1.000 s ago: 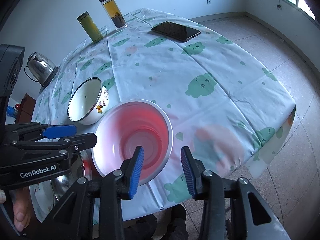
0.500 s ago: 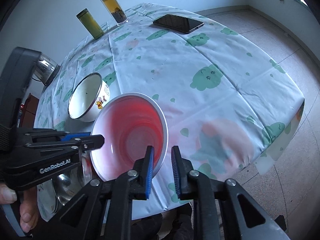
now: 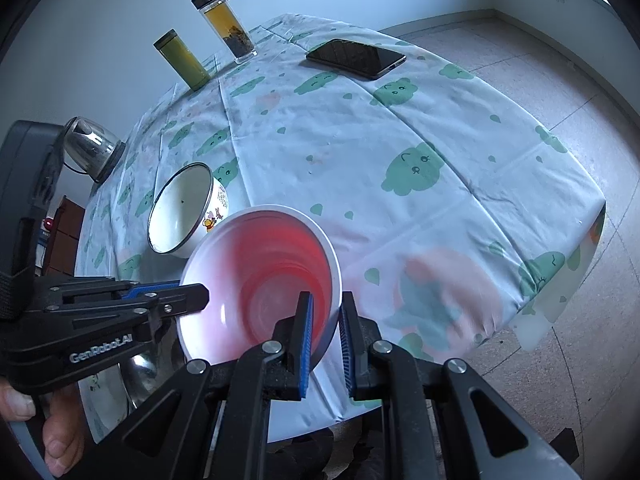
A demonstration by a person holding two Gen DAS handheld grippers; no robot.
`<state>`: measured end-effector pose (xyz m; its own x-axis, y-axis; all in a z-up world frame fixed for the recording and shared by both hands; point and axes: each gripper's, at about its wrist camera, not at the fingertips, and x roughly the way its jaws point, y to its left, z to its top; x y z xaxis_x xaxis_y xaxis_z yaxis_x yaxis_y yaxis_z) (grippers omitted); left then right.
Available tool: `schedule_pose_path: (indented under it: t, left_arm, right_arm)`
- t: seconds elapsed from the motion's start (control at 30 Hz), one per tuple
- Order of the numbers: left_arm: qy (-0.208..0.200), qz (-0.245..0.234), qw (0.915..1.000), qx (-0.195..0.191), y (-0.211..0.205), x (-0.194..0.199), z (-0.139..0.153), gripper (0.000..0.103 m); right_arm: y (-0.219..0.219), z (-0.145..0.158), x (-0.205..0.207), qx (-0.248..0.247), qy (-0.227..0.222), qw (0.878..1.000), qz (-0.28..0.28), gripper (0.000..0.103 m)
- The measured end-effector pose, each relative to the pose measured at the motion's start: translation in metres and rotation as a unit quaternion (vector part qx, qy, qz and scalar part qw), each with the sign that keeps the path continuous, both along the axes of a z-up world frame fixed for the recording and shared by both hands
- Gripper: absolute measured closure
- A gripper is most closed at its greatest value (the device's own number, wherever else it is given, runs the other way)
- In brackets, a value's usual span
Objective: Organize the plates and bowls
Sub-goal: 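Close both grippers on the pink plastic bowl rim, then lift the pink bowl with both grippers and carry it over the steel bowl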
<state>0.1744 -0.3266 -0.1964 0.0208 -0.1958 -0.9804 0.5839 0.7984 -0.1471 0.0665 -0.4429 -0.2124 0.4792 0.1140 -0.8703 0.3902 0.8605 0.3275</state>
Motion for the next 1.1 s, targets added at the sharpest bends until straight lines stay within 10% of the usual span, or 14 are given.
schedule_pose_path:
  t: [1.1]
  left_arm:
    - [-0.025, 0.059, 0.9977, -0.025, 0.062, -0.009, 0.042, 0.096]
  right_arm:
    - [0.046, 0.050, 0.014, -0.041, -0.020, 0.996, 0.082, 0.088]
